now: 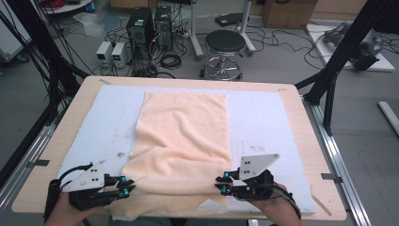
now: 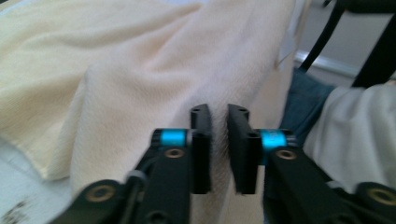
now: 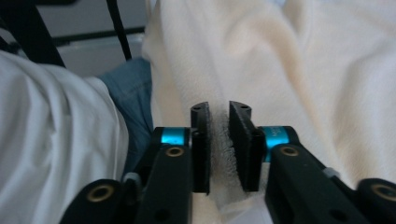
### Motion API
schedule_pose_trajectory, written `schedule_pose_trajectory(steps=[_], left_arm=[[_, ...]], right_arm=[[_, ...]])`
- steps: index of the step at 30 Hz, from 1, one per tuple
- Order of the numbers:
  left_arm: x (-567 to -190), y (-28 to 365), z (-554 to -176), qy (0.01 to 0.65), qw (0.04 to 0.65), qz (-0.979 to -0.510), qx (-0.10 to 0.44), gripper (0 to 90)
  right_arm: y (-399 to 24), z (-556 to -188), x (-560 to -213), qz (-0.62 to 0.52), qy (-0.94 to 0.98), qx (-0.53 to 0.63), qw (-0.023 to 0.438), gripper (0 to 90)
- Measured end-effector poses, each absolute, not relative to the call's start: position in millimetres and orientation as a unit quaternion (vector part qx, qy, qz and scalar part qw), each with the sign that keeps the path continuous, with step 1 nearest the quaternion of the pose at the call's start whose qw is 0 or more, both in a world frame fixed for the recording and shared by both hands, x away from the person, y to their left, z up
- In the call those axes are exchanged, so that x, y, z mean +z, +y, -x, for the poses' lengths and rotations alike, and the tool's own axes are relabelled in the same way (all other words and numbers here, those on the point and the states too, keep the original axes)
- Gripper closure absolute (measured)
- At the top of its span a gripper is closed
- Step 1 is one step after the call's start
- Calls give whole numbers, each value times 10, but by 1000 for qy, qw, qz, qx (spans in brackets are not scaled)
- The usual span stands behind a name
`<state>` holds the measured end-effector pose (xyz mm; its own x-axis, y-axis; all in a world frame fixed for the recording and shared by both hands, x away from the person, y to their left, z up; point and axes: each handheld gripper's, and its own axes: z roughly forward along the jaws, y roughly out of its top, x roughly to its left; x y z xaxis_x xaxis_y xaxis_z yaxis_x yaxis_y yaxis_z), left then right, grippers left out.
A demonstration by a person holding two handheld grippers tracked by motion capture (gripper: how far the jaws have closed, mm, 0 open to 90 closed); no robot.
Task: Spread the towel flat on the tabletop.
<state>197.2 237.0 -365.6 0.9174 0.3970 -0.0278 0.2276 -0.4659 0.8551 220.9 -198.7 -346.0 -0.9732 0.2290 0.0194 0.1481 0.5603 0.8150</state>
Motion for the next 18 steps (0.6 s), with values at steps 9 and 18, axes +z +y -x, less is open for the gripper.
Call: schedule_pose_trajectory(steps=[9, 18], left_arm=[[-4090, 2288, -2482, 236, 454, -853, 97, 568], [-4356, 2132, -2742, 233, 390, -888, 74, 765]], right_arm=[[-1910, -2676, -3902, -156, 895, 415, 48, 608], [-1720, -2905, -4279, -148, 922, 358, 19, 786]])
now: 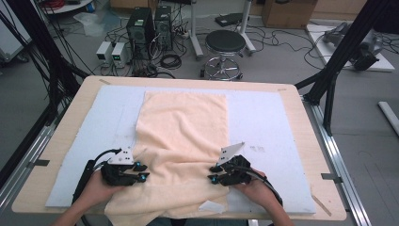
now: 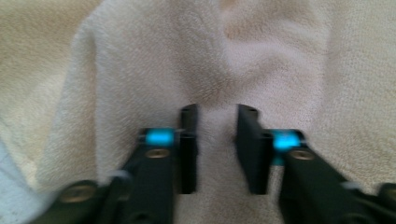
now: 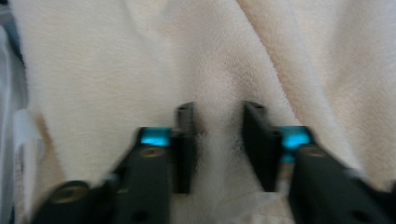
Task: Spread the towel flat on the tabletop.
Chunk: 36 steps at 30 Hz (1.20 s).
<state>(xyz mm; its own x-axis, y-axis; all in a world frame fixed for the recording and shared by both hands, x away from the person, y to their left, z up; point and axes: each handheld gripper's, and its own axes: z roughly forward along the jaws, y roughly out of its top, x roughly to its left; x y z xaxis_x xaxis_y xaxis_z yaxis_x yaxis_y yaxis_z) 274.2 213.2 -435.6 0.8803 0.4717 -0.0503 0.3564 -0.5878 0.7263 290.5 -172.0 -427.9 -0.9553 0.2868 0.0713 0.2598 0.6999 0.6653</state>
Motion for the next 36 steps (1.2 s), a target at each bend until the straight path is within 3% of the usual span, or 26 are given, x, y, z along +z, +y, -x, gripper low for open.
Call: schedule_pose_trajectory(steps=[1, 4, 9, 11, 14, 16, 18, 20, 22, 23, 24, 25, 26, 27, 36], left_arm=[[-4345, 2138, -2730, 231, 391, -888, 66, 852], [-4310, 2181, -2612, 219, 395, -891, 55, 895], [-4221, 2318, -2347, 200, 409, -889, 45, 896], [-4185, 2351, -2304, 200, 418, -884, 55, 884], [-4146, 2352, -2381, 212, 424, -877, 74, 723], [-4140, 2324, -2480, 220, 426, -873, 89, 666], [-4167, 2283, -2596, 240, 416, -869, 116, 553], [-4222, 2258, -2719, 266, 402, -867, 124, 473], [-4278, 2255, -2809, 285, 386, -869, 121, 459], [-4304, 2257, -2822, 286, 387, -869, 116, 501], [-4317, 2262, -2814, 281, 385, -872, 116, 710], [-4319, 2274, -2798, 278, 383, -873, 115, 786], [-4313, 2291, -2780, 276, 387, -873, 108, 786], [-4300, 2307, -2754, 276, 387, -874, 104, 841], [-4102, 2462, -2312, 242, 417, -873, 70, 856]], right_arm=[[-1726, -2872, -4261, -143, 923, 356, 16, 823], [-1768, -2773, -4190, -133, 922, 365, -7, 836], [-1827, -2487, -4043, -104, 913, 393, -36, 827], [-1844, -2406, -3972, -99, 905, 412, -34, 753], [-1883, -2454, -3872, -120, 898, 422, 5, 657], [-1895, -2565, -3852, -143, 893, 425, 32, 641], [-1874, -2700, -3892, -153, 897, 411, 54, 619], [-1846, -2857, -4008, -166, 901, 400, 40, 598], [-1818, -2970, -4145, -176, 907, 382, 12, 574], [-1805, -2998, -4208, -179, 910, 373, -3, 572], [-1797, -2986, -4291, -177, 913, 368, -20, 653], [-1809, -2957, -4294, -173, 912, 371, -23, 754], [-1809, -2957, -4294, -173, 912, 371, -23, 754], [-1826, -2908, -4271, -157, 913, 375, -35, 854], [-1921, -2644, -4051, -121, 909, 394, -63, 850]])
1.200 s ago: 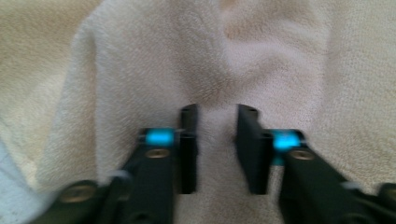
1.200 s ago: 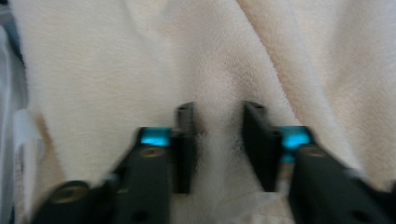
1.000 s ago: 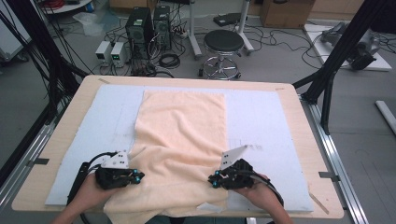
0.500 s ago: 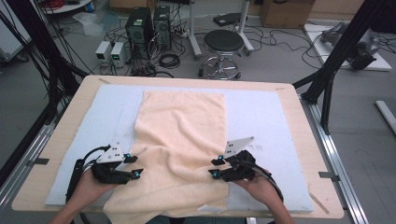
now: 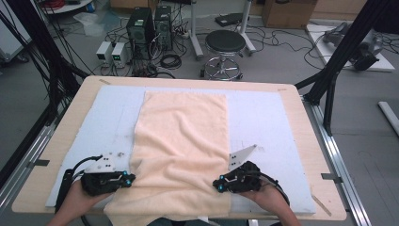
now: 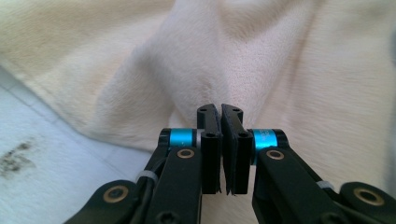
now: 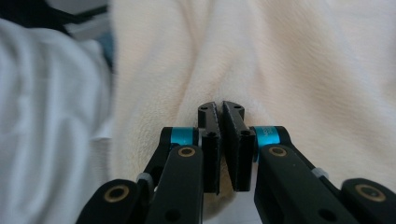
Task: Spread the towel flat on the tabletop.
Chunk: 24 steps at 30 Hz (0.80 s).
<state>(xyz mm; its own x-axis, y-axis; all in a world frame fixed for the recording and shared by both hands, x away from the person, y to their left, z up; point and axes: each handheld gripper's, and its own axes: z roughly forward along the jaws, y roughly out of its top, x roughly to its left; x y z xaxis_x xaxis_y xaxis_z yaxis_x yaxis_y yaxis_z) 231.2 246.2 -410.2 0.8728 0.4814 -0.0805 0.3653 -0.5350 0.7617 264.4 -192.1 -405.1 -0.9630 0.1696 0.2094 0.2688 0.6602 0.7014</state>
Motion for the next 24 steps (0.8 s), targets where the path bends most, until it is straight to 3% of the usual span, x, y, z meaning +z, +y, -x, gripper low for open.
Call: schedule_pose_trajectory(steps=[3, 7, 12, 17, 18, 19, 20, 21, 24], left_arm=[[-4036, 2513, -2259, 237, 431, -868, 62, 785], [-4020, 2523, -2424, 248, 432, -863, 87, 698], [-4157, 2443, -2720, 272, 426, -857, 96, 677], [-4367, 2347, -2968, 305, 384, -868, 81, 552], [-4379, 2347, -2968, 305, 395, -862, 86, 558], [-4372, 2350, -2975, 308, 388, -864, 90, 606], [-4366, 2352, -2982, 310, 387, -864, 87, 677], [-4362, 2353, -2991, 310, 384, -865, 89, 776], [-4330, 2335, -3044, 324, 385, -858, 101, 849]], right_arm=[[-1970, -2568, -3943, 115, -904, -408, 52, 764], [-2034, -2693, -3861, 151, -895, -420, -6, 639], [-2020, -2990, -4037, 202, -894, -397, -52, 614], [-1949, -3201, -4273, 234, -906, -346, -67, 540], [-1923, -3225, -4312, 234, -911, -334, -67, 547], [-1913, -3238, -4324, 230, -910, -339, -70, 626], [-1910, -3248, -4314, 228, -911, -338, -69, 767], [-1905, -3259, -4310, 217, -913, -340, -67, 826], [-1897, -3311, -4272, 217, -912, -337, -87, 853]])
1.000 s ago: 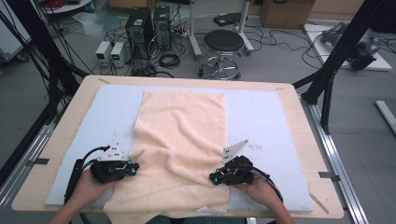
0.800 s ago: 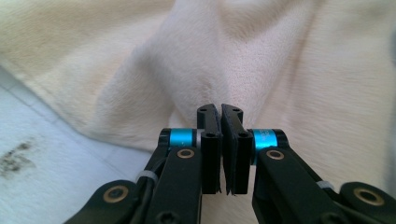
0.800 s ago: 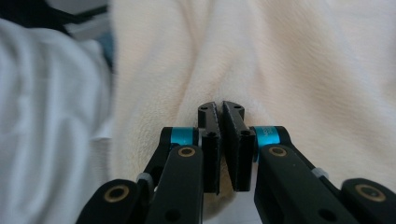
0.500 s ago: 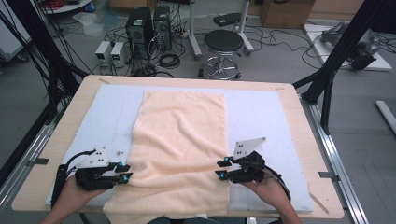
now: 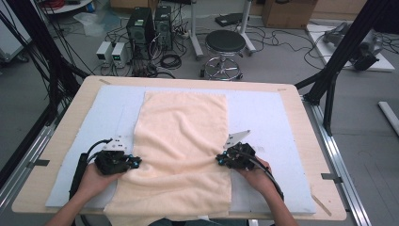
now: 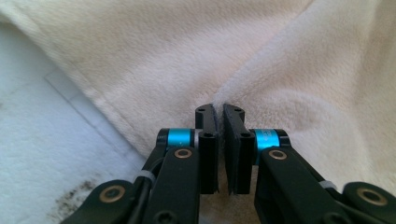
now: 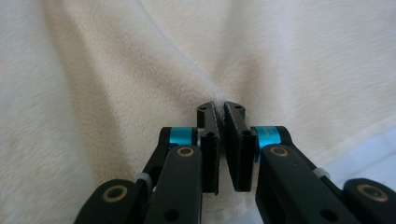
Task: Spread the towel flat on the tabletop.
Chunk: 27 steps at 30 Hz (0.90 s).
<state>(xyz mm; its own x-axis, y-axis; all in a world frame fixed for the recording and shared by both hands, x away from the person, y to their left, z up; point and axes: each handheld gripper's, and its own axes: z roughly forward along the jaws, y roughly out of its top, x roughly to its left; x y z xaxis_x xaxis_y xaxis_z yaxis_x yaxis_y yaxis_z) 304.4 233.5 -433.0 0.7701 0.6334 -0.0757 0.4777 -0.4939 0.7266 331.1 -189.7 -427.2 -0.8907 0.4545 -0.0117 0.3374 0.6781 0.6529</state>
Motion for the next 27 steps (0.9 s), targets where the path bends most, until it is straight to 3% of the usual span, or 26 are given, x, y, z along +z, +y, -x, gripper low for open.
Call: schedule_pose_trajectory(steps=[7, 11, 14, 19, 27], left_arm=[[-4216, 2192, -3398, 371, 409, -816, 170, 848], [-4205, 2225, -3448, 374, 419, -814, 149, 761], [-4137, 2292, -3334, 358, 416, -821, 157, 636], [-4082, 2396, -2971, 318, 447, -823, 148, 563], [-4135, 2410, -2458, 263, 446, -849, 110, 482]], right_arm=[[-1971, -3671, -4104, -274, 876, 362, 161, 842], [-1990, -3752, -4096, -280, 865, 394, 135, 680], [-2006, -3617, -4019, -266, 869, 402, 112, 610], [-2020, -3182, -3925, -213, 876, 424, 84, 548], [-2034, -2545, -4079, -163, 890, 424, 33, 495]])
